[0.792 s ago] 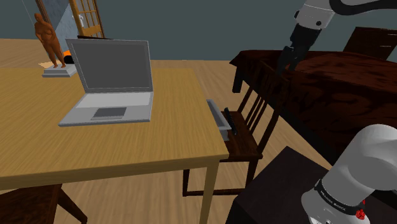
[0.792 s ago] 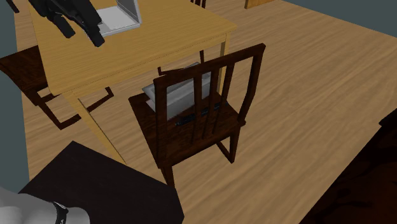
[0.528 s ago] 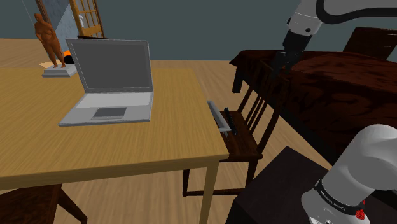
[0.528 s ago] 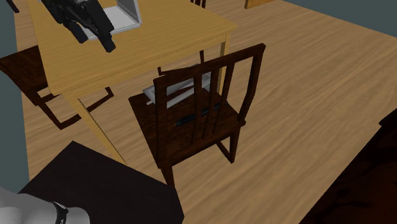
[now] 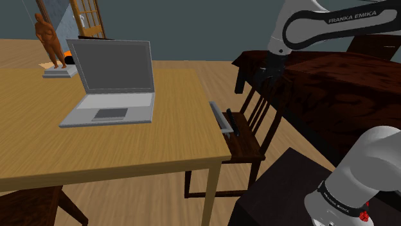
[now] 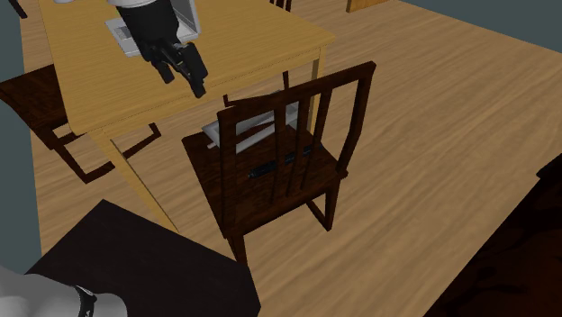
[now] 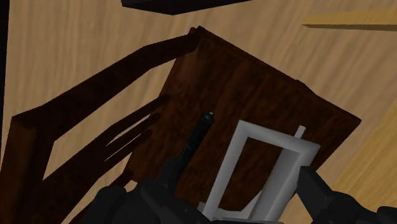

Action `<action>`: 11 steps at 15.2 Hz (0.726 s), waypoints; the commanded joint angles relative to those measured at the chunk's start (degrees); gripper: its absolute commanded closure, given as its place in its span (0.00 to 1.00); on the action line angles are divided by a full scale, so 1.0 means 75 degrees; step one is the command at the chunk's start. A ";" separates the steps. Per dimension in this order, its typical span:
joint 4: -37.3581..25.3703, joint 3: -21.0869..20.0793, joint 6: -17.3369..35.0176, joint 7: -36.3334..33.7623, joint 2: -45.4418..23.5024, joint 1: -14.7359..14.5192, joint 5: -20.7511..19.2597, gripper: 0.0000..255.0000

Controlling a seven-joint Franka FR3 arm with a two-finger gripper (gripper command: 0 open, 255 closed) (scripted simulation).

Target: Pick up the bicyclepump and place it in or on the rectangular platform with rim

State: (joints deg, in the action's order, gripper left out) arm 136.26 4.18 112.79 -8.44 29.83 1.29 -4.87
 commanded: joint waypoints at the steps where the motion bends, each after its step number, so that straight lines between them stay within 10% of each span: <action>1: -0.0082 0.0071 0.0414 -0.0100 -0.0551 0.0068 -0.0004 0.00; 11: -0.0854 0.0311 0.2089 -0.0658 -0.3345 0.0285 0.0170 0.00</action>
State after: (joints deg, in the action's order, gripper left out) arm 130.49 6.35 127.33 -12.92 6.78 3.28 -3.79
